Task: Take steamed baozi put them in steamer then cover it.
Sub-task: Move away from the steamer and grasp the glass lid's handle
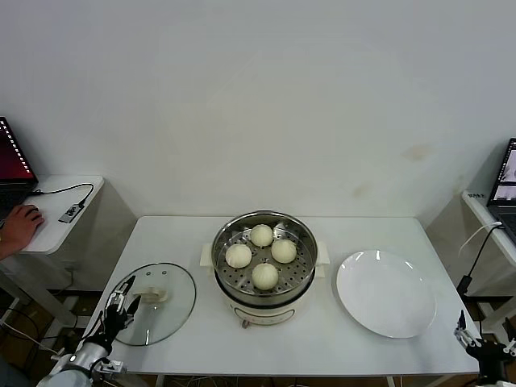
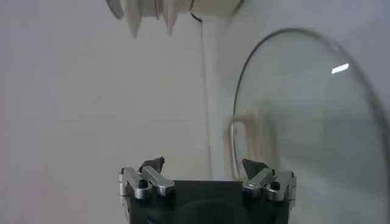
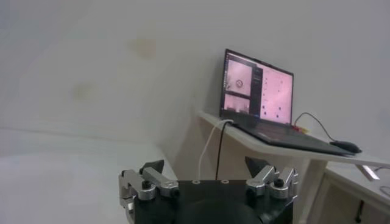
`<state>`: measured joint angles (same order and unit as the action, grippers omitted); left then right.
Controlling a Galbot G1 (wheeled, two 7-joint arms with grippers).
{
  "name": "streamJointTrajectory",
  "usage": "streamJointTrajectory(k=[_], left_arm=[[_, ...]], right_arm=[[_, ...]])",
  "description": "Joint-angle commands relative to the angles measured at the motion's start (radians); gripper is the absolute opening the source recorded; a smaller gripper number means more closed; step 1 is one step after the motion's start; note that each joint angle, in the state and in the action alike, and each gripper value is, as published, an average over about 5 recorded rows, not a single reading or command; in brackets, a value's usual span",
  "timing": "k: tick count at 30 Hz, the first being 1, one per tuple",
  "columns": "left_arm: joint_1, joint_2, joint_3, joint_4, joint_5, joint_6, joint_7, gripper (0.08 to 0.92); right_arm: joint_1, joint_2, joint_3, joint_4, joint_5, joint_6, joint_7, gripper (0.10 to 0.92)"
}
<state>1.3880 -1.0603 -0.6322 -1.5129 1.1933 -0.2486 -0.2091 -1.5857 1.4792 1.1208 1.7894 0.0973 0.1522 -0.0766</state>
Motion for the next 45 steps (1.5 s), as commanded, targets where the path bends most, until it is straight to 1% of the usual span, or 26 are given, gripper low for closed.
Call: streamJointTrajectory(k=[1, 19, 22, 31, 35, 40, 43, 45], left_arm=[[-0.116, 0.011, 0.046, 0.084, 0.025, -0.003, 0.012, 0.823], [-0.185, -0.014, 0.092, 0.154, 0.014, -0.002, 0.026, 0.823], [-0.188, -0.016, 0.095, 0.164, 0.014, -0.001, 0.029, 0.792], [-0.188, -0.017, 0.091, 0.19, 0.003, -0.003, 0.018, 0.541], [-0.181, -0.016, 0.085, 0.181, -0.015, -0.003, 0.003, 0.428], [-0.151, -0.005, 0.066, 0.095, -0.052, 0.005, -0.005, 0.281], [-0.111, 0.014, 0.045, 0.012, -0.091, 0.027, 0.006, 0.196], [-0.076, 0.033, 0.027, -0.057, -0.122, 0.047, 0.025, 0.16]], right_arm=[[-0.006, 0.007, 0.01, -0.008, 0.001, 0.004, 0.003, 0.823], [0.002, 0.014, 0.003, -0.019, -0.015, 0.008, 0.001, 0.823], [0.004, 0.014, 0.002, -0.022, -0.018, 0.009, 0.001, 0.823], [0.006, 0.015, -0.005, -0.025, -0.019, 0.012, -0.001, 0.823], [0.004, 0.015, -0.026, -0.018, -0.003, 0.01, -0.006, 0.823], [0.002, 0.017, -0.056, -0.008, -0.006, 0.013, -0.009, 0.823], [-0.007, 0.016, -0.079, 0.001, 0.001, 0.013, -0.01, 0.823], [-0.014, 0.017, -0.094, 0.007, 0.003, 0.013, -0.011, 0.823]])
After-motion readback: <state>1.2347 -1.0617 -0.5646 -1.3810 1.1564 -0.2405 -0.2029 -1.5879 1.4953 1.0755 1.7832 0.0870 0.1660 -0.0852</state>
